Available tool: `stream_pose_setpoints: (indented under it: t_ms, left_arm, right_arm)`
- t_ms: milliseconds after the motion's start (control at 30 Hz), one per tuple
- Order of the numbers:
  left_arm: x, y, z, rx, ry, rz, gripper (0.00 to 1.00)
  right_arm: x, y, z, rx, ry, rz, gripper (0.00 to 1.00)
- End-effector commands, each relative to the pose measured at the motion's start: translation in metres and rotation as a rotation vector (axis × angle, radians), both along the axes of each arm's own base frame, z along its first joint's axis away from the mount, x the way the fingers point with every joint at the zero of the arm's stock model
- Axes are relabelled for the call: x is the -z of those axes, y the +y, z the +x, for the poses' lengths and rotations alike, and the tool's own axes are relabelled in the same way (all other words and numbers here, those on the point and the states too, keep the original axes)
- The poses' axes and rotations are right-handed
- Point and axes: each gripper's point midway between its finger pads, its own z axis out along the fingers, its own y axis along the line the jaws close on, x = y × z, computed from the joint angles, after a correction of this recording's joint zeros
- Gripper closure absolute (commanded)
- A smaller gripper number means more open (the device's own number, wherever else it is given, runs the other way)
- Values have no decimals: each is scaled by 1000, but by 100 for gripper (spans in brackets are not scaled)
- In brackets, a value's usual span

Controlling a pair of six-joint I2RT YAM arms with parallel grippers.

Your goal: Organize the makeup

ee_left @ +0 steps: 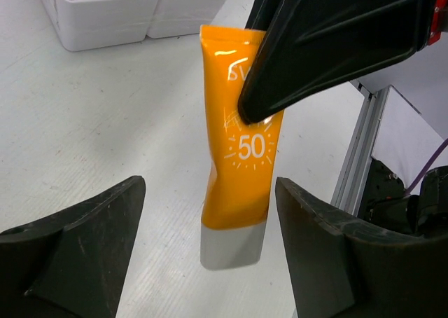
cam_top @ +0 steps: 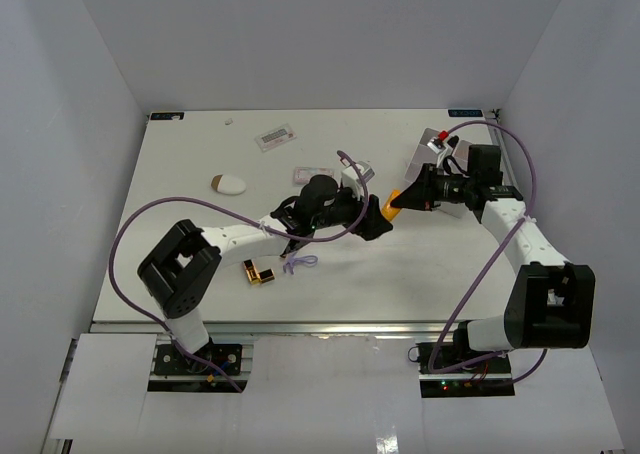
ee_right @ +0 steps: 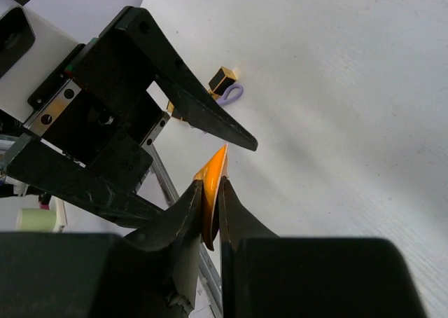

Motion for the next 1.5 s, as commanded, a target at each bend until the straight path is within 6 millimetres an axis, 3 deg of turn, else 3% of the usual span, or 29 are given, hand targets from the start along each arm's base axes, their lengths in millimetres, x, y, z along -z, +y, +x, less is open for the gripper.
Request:
stream_pose_setpoints:
  t_ms: [0, 133, 300, 467, 567, 667, 867, 1067, 1367, 1467]
  left_arm:
    - [-57, 3, -3, 19, -128, -63, 7]
    - [-85, 16, -3, -6, -202, -45, 2]
    - [-117, 52, 4, -67, -256, 34, 2]
    - [-116, 109, 15, -123, -243, 143, 2]
    - [-95, 150, 28, -202, -190, 173, 2]
    - [-87, 174, 27, -261, -200, 162, 2]
    - [-73, 184, 27, -280, -188, 184, 2]
    - [-71, 187, 26, -289, -196, 188, 2]
    - [-73, 189, 26, -295, -203, 182, 2]
    - [-72, 188, 26, -293, -198, 183, 2]
  right_arm:
    - [-32, -6, 7, -53, -165, 25, 92]
    - [-41, -24, 19, -80, -305, -47, 92]
    - [-44, -51, 42, -33, -443, -276, 92]
    - [-58, -90, 73, 65, -594, -530, 92]
    - [-68, -110, 93, 109, -663, -651, 92]
    - [-75, -121, 116, 146, -701, -710, 92]
    - [-78, -130, 165, 195, -694, -724, 91]
    - [-55, -132, 199, 189, -643, -717, 90]
    - [-33, -131, 216, 179, -605, -698, 85]
    - [-20, -132, 217, 176, -586, -709, 73]
